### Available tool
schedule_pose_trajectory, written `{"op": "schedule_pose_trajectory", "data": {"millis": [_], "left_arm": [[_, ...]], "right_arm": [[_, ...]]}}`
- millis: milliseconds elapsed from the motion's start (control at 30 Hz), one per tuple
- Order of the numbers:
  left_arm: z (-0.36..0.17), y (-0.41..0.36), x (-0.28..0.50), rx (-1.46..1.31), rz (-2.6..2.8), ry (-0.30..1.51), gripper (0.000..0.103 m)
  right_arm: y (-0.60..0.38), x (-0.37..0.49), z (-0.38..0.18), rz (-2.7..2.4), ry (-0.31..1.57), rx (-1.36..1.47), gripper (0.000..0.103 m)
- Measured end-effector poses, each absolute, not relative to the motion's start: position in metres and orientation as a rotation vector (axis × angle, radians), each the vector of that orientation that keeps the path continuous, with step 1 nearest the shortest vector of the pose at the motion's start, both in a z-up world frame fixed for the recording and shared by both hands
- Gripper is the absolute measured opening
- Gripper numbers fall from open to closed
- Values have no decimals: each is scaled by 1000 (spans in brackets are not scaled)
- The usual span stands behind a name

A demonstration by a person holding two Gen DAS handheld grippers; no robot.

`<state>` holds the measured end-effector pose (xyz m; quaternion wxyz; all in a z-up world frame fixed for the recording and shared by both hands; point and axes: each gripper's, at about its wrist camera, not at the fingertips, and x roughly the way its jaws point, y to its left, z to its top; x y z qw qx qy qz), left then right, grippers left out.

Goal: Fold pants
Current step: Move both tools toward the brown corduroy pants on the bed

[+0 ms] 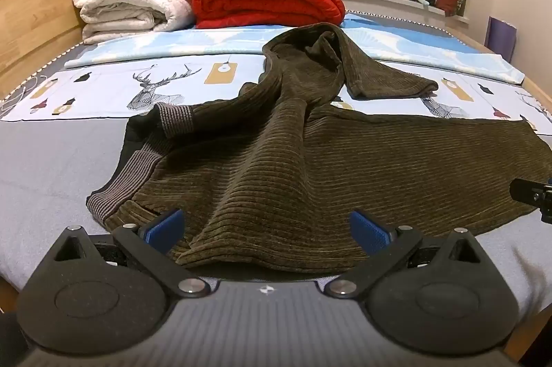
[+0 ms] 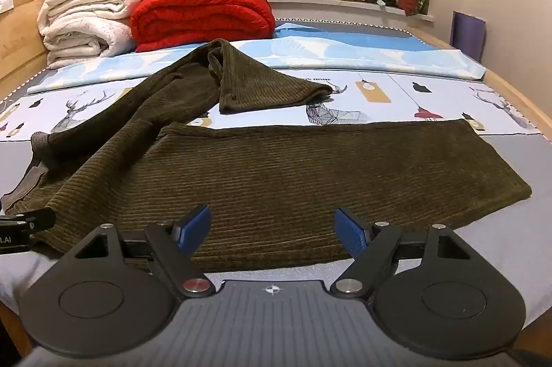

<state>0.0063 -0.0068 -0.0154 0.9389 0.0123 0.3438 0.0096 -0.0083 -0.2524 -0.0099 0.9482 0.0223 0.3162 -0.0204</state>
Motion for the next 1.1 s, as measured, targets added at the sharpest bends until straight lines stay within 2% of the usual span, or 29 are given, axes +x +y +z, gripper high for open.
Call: {"op": "schedule_pose_trajectory", "data": {"millis": [700,767,833,867,933,967,1000,1033,1067,1100], "left_arm": [[-16,-10,5,46,10,684,101],[-16,-13,3,69,1,667,93],[-14,-16,0,101,-23,644,71],[-12,-16,-1,105,-41,642,65],[-2,-13,-3,91,-83,640,40],[8,-9,-4,80,-99,634,36],[19,-5,-4,73,-113,623,27],[28,-1,-5,73,-125,612,17],[38,3,-6,80,-138,596,15],[51,10,-7,100,-156,560,15]], "right_arm": [[-255,-8,-10,-49,652,53,80],[-255,-8,-10,-53,649,52,80],[-257,-8,-9,-58,640,69,80],[-260,-8,-7,-62,632,83,80],[-265,-8,-4,-75,613,112,78],[-268,-10,-1,-81,603,131,71],[-271,-11,1,-87,595,149,66],[-273,-9,1,-86,592,183,56],[-276,-9,2,-90,592,197,48],[-280,-8,2,-93,594,210,44]]}}
